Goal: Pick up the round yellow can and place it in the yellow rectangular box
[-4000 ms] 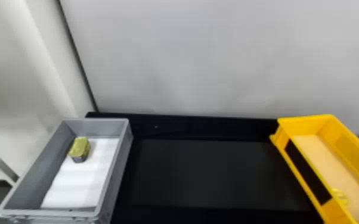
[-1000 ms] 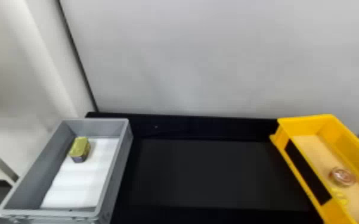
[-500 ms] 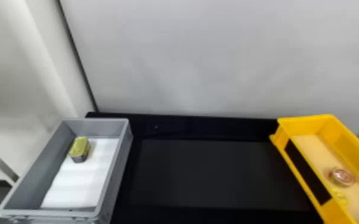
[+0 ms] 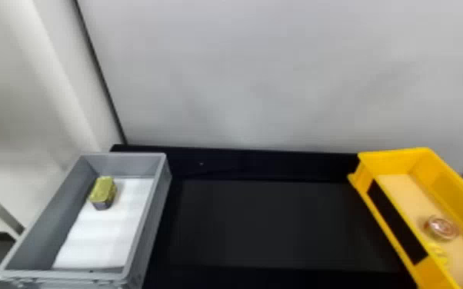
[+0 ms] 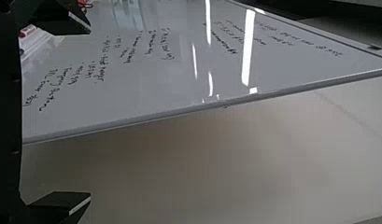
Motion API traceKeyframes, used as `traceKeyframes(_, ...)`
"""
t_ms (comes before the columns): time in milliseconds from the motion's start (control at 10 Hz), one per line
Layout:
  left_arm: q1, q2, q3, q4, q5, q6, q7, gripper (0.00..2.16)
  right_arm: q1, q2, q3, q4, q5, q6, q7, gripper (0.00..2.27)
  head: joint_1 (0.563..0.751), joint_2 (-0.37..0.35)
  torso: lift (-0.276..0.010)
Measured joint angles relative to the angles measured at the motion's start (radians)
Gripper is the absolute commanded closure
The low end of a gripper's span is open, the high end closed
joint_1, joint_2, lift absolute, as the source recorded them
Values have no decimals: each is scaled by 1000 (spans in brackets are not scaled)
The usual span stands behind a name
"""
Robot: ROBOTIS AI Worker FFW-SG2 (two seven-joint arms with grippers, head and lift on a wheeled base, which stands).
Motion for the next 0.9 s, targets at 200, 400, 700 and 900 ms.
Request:
traceKeyframes(200, 1, 0, 4, 0, 1, -3, 0, 35, -15, -42, -3, -49, -39, -1, -13, 168, 694, 14, -67)
traceKeyframes(400, 3, 0, 6, -3, 1, -5, 0, 35, -39, -55, -13, -123, -73, 29, -34, 168, 694, 14, -67)
traceKeyframes(700, 5, 0, 6, -4, 0, -6, 0, 35, -75, -64, -36, -238, -86, 133, -45, 180, 694, 14, -67)
traceKeyframes(900, 6, 0, 7, -6, -1, -6, 0, 35, -86, -73, -48, -301, -99, 215, -76, 242, 694, 14, -67)
